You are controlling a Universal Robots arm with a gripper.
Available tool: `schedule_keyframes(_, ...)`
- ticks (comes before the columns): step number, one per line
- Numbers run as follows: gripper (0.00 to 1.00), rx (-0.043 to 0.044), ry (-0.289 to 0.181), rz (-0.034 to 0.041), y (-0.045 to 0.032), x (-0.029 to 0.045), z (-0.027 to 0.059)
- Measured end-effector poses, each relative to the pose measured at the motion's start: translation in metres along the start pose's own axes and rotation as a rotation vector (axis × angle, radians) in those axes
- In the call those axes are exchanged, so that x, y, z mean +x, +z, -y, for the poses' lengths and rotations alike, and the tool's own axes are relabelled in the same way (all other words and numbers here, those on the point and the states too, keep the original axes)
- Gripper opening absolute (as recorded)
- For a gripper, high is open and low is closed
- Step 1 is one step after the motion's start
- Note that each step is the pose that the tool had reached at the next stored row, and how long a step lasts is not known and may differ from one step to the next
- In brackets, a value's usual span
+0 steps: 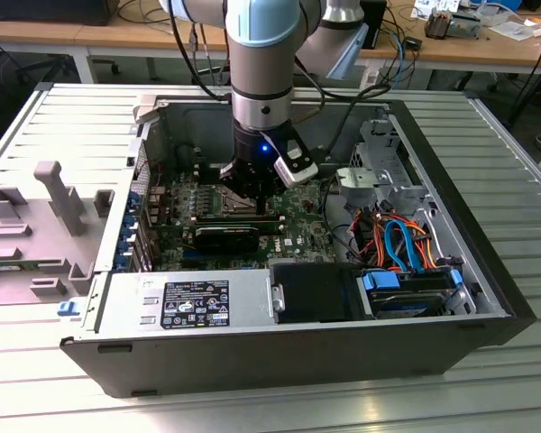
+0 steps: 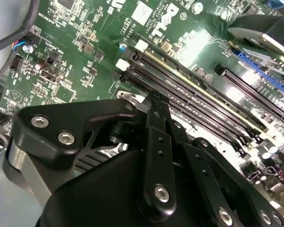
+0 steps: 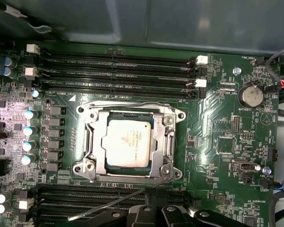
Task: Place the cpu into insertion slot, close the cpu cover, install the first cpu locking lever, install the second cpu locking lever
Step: 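Install the second cpu locking lever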
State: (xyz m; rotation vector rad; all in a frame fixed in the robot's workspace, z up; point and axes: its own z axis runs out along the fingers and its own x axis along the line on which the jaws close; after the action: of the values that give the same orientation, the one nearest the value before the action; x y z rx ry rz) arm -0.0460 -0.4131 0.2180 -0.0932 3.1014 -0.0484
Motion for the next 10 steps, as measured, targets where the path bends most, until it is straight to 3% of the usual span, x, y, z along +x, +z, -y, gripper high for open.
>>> schedule_keyframes(5, 0.11, -0.0004, 0.000, 0.0000, 0.0033, 0.0100, -0.0007)
schedule_keyframes(8, 0.11, -0.0029, 0.000, 0.0002, 0.0052, 0.0239, -0.0016)
schedule_keyframes(10, 0.11, -0.0034, 0.000, 0.0003, 0.0060, 0.0291, -0.0019)
